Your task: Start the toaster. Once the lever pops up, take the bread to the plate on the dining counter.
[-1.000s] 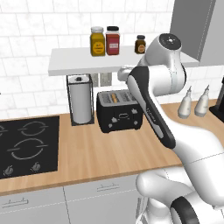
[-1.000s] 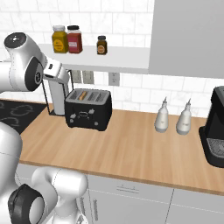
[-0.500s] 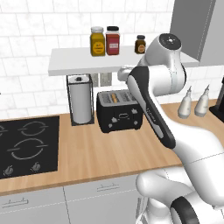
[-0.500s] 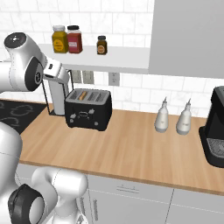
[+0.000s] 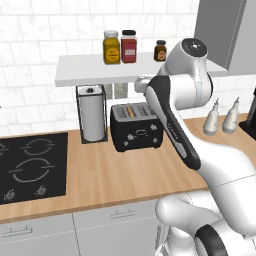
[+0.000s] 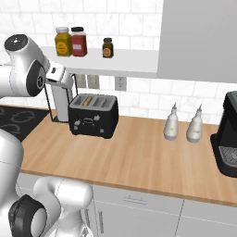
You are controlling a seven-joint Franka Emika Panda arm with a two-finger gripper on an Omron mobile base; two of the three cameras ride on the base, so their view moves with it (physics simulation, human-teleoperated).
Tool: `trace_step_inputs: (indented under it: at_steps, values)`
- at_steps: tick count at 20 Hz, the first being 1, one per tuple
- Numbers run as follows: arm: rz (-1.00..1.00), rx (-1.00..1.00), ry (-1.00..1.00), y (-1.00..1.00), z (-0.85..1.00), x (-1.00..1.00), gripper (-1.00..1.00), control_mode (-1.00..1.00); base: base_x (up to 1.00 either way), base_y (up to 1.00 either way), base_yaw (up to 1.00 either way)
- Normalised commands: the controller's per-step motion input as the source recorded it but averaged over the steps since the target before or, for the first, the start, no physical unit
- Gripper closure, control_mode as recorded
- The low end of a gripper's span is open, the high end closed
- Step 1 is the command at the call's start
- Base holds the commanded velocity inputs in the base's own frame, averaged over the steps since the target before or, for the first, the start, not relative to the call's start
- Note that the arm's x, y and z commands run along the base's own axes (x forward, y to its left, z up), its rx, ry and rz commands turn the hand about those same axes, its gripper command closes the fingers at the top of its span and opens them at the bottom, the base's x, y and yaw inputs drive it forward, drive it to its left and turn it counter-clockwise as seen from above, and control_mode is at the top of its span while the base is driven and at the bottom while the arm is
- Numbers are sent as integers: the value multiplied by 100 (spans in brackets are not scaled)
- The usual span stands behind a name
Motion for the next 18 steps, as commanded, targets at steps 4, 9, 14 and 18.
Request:
trace_step_inputs:
  at_steps: [4,9,14,18]
  values:
    - [0,0,0,0,0,0,-100,-100,0,0,0]
    - [0,0,0,0,0,0,-100,-100,0,0,0]
    - [0,0,0,0,0,0,-100,-100,0,0,0]
    - [0,0,0,0,0,0,-100,-100,0,0,0]
